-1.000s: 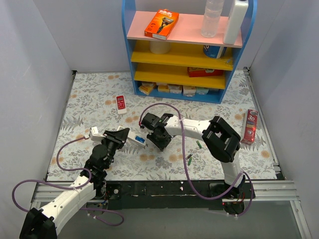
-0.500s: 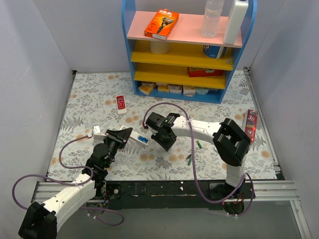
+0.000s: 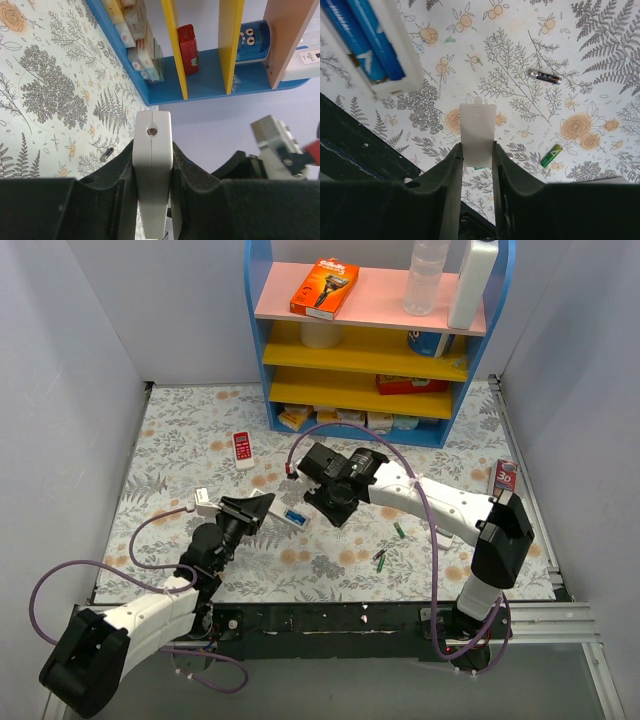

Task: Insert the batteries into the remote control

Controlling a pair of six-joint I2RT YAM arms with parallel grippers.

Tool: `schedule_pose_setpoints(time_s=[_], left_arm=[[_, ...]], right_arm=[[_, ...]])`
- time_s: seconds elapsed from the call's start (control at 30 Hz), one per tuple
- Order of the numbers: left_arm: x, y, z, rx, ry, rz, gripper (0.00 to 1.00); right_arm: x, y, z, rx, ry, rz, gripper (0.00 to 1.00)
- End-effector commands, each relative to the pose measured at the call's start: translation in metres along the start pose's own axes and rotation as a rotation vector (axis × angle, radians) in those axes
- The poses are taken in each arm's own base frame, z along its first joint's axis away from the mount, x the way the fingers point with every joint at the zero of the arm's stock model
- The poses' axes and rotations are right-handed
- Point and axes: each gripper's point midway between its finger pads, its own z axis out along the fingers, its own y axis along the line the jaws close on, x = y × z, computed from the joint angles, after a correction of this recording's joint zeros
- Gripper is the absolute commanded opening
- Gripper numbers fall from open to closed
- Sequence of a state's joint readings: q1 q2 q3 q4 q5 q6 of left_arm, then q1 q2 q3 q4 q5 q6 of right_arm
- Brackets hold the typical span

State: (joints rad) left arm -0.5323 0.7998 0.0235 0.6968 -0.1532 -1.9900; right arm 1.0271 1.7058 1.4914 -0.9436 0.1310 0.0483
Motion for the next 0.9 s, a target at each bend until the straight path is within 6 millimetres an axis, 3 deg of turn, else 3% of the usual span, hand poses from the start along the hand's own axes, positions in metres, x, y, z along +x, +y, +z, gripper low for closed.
schedule_pose_setpoints(time_s=[0.0,0.27,0.53,0.87], left_arm=[[0.017,0.085,-0.040,-0.141,0.054,-0.001,0.00],[0.019,0.081,-0.038,-0.128,0.063,0.003,0.00],[0.023,0.073,-0.039,-0.095,0.087,-0.033,0.00],[0.026,0.064,-0.039,-0.079,0.106,-0.129,0.00]], right_arm=[[-0.012,0.003,-0.038,-0.004,-0.060,-0.030,0.15],[-0.033,0.019,-0.051,-0.044,-0.112,-0.039,0.14],[-0.048,0.031,-0.046,-0.073,-0.105,-0.067,0.14],[-0.057,0.030,-0.035,-0.048,-0.042,-0.087,0.14]])
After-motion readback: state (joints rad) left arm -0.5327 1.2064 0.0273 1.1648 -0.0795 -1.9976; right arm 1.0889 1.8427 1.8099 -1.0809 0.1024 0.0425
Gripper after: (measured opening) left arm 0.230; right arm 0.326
